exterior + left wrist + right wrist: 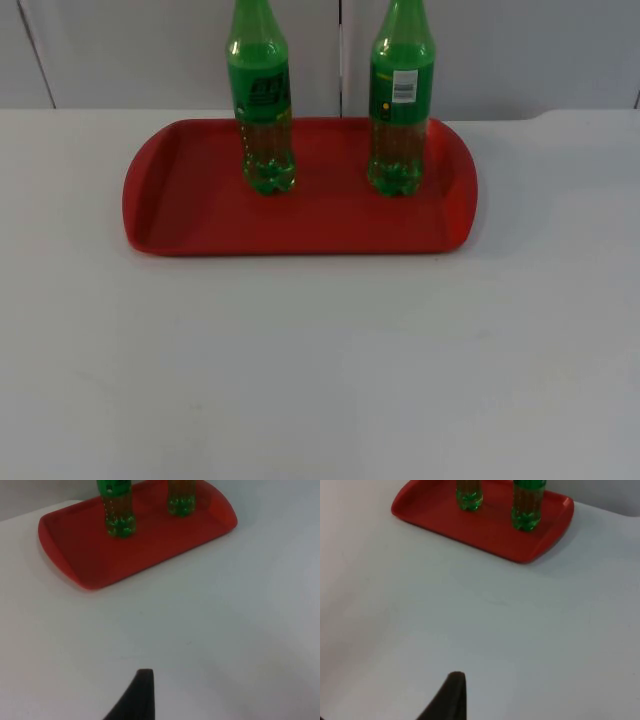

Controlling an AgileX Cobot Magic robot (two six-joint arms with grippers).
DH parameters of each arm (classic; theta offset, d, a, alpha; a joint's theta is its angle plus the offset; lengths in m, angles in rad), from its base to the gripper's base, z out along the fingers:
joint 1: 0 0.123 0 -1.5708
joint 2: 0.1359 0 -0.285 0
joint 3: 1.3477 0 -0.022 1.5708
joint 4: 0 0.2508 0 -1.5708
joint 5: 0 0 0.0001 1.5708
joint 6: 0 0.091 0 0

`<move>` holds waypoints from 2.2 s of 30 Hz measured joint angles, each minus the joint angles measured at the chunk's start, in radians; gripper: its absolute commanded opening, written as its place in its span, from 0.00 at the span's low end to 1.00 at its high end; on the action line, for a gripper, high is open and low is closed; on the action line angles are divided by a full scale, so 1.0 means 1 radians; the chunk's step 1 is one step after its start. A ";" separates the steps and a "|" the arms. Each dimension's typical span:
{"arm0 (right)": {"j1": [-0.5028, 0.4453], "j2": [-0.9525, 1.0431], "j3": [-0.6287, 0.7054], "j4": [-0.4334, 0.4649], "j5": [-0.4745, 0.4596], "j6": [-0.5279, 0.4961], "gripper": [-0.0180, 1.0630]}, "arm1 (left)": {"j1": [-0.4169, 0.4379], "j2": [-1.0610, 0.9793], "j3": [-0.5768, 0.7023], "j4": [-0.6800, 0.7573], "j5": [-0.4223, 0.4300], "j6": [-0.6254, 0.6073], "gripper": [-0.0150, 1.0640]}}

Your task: Place the bottle upright on the tray.

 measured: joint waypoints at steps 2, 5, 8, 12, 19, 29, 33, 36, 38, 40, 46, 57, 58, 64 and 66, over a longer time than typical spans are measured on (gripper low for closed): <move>0.000 0.000 0.000 0.000 0.000 0.000 0.99 | 0.000 0.000 0.000 0.000 0.000 0.000 0.99; 0.000 0.000 0.000 -0.001 0.000 0.000 0.99 | 0.000 0.000 0.000 0.000 0.000 0.000 0.99; 0.000 0.000 0.000 -0.004 0.000 0.001 0.99 | 0.000 0.000 0.000 0.000 0.000 0.000 0.99; 0.000 0.000 0.000 -0.004 0.000 0.001 0.99 | 0.000 0.000 0.000 0.000 0.000 0.000 0.99; 0.000 0.000 0.000 -0.004 0.000 0.001 0.99 | 0.000 0.000 0.000 0.000 0.000 0.000 0.99; 0.000 0.000 0.000 -0.013 0.000 0.001 0.99 | 0.053 0.000 0.000 0.000 0.000 0.000 0.99; 0.000 0.000 0.000 -0.013 0.000 0.001 0.99 | 0.121 0.000 0.000 0.000 0.000 0.000 0.99; 0.000 0.000 0.000 -0.013 0.000 0.001 0.99 | 0.187 0.000 0.000 0.000 0.000 0.000 0.99; 0.000 0.000 0.000 -0.013 0.000 0.001 0.99 | 0.209 0.000 0.000 0.000 0.000 0.000 0.99; 0.000 0.000 0.000 -0.013 0.000 0.001 0.99 | 0.246 0.000 0.000 0.000 0.000 0.000 0.99; 0.000 0.000 0.000 -0.006 0.000 0.001 0.99 | 0.345 0.000 0.000 0.000 0.000 0.000 0.99; 0.000 0.000 0.000 -0.005 0.000 0.024 0.99 | 0.524 0.000 0.000 0.000 0.000 0.000 0.99; 0.000 0.000 0.000 -0.005 0.000 0.024 0.99 | 0.529 0.000 0.000 0.000 0.000 0.000 0.99; 0.000 0.000 0.000 -0.005 0.000 0.025 0.99 | 0.531 0.000 0.000 0.000 0.000 0.000 0.99; 0.000 0.000 0.000 -0.005 0.000 0.027 0.99 | 0.531 0.000 0.000 0.000 0.000 0.000 0.99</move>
